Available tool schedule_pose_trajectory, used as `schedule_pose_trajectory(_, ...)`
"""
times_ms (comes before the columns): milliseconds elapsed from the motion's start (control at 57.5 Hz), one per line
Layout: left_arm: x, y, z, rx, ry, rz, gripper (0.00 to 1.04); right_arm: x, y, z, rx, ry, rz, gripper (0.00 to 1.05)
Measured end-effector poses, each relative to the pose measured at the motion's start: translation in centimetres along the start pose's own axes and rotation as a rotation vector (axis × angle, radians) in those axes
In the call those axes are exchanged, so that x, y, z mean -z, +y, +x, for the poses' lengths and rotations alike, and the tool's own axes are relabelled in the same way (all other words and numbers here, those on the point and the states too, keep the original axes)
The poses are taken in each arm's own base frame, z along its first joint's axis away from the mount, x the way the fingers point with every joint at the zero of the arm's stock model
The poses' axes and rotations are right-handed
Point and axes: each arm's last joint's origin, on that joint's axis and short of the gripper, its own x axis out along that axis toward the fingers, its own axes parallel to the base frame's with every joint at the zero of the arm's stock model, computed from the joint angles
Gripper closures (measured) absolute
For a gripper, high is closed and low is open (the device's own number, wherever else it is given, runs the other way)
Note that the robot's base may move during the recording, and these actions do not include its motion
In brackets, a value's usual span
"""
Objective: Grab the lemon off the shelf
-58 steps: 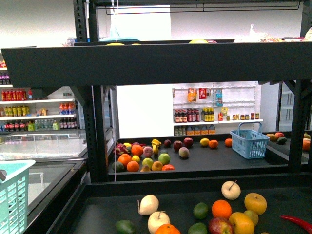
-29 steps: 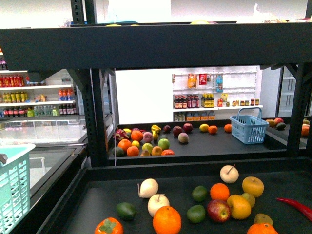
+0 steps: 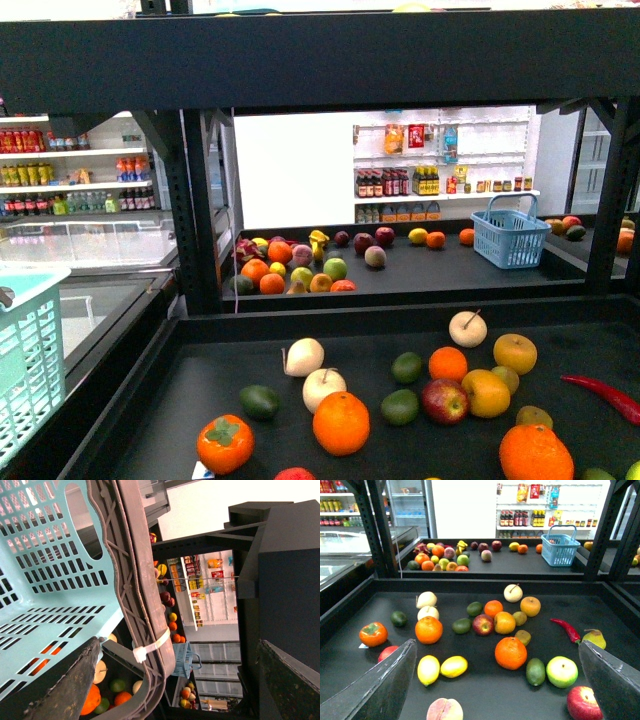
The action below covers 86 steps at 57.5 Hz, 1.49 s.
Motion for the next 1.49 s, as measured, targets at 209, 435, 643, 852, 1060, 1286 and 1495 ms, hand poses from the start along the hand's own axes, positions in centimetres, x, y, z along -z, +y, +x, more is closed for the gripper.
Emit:
schedule_pose_trajectory(209, -1.1, 0.4, 2.8, -0.028, -0.012, -0.006, 0.08, 0.0, 0.0, 0.0, 0.000, 0.000, 0.000, 0.07)
schedule_pose_trajectory(435, -2.4, 0.7, 5.7, -0.051, -0.034, 0.002, 0.08, 0.0, 0.0, 0.0, 0.000, 0.000, 0.000, 0.07)
schedule_pose_trajectory(643, -3.0, -0.2, 6.9, -0.022, -0.045, 0.017, 0.08, 0.0, 0.0, 0.0, 0.000, 0.000, 0.000, 0.07)
schedule_pose_trajectory(852, -2.8, 0.0, 7.3, -0.050, -0.046, 0.023, 0.32, 0.0, 0.0, 0.0, 0.000, 0.000, 0.000, 0.07)
schedule_pose_trajectory(1060, -2.6, 1.1, 7.7, -0.098, -0.035, -0.016, 0.85, 0.0, 0.0, 0.0, 0.000, 0.000, 0.000, 0.07)
schedule_pose_trajectory(1286, -2.3, 0.9, 7.7, -0.099, 0.000, 0.010, 0.92, 0.0, 0.0, 0.0, 0.000, 0.000, 0.000, 0.07)
schedule_pose_trajectory(1495, -0.8, -0.7, 7.1, -0.058, 0.096, 0.096, 0.92, 0.0, 0.0, 0.0, 0.000, 0.000, 0.000, 0.07)
